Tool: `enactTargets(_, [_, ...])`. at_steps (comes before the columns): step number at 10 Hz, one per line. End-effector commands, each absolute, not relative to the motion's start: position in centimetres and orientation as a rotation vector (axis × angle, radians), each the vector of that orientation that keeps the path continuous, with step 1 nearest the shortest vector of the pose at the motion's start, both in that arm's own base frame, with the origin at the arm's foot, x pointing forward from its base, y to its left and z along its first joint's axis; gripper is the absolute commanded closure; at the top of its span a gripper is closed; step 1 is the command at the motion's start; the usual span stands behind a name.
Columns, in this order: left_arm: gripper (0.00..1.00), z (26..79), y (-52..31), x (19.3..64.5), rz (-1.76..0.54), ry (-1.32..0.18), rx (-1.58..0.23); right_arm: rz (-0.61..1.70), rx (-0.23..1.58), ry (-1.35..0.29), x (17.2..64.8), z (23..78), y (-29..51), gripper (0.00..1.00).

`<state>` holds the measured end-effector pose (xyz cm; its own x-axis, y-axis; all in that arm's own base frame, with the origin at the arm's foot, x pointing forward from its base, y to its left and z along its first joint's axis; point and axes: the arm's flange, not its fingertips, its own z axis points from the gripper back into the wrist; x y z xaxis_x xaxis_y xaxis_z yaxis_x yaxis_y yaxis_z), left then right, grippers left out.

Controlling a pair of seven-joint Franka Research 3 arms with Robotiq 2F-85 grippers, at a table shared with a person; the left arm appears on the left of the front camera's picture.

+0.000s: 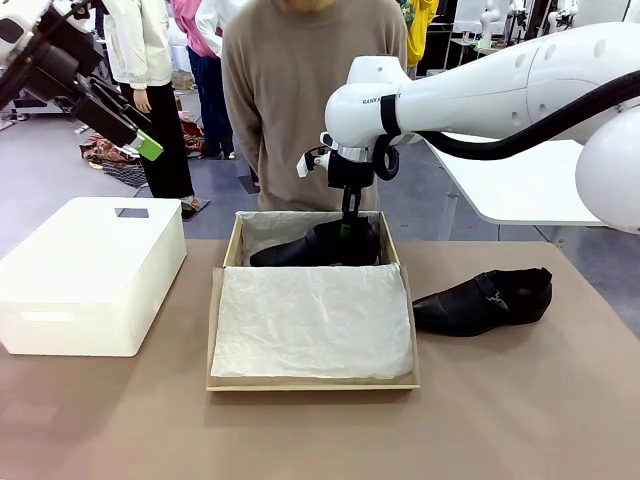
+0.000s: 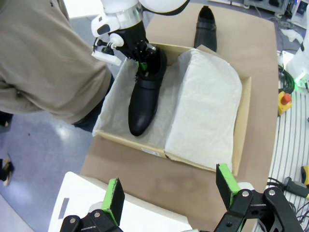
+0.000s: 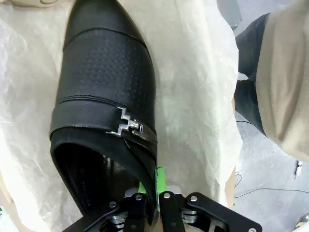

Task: Pack the shoes into the box.
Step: Place one shoe of the Shoes into the Shoes Box, then place the other shoe of the Shoes into the Shoes Box.

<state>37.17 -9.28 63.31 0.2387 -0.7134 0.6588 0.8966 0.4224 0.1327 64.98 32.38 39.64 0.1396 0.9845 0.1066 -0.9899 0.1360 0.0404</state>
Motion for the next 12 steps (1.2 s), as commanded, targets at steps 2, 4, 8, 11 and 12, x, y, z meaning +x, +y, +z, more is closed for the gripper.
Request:
enactTargets(2, [0.0,63.4,-9.2,37.2,-1.122,-0.725,-0.314,1.424,0.121,-0.037,65.3,41.1,33.0,0.34])
enactTargets(4, [0.0,63.4,-9.2,37.2,-1.122,-0.725,-0.314,1.421,0.15,-0.052,64.7,42.7,32.9,0.0])
enactTargets(8, [0.0,63.4,-9.2,37.2,-1.122,-0.725,-0.314,1.441,0.151,-0.058,64.1,44.3,33.0,0.0])
enactTargets(11, [0.0,63.4,-9.2,37.2,-1.122,-0.725,-0.314,1.442,0.124,-0.061,64.1,43.9,32.8,0.0])
enactTargets(12, [0.0,63.4,-9.2,37.2,-1.122,-0.725,-0.314,1.442,0.124,-0.061,64.1,43.9,32.8,0.0])
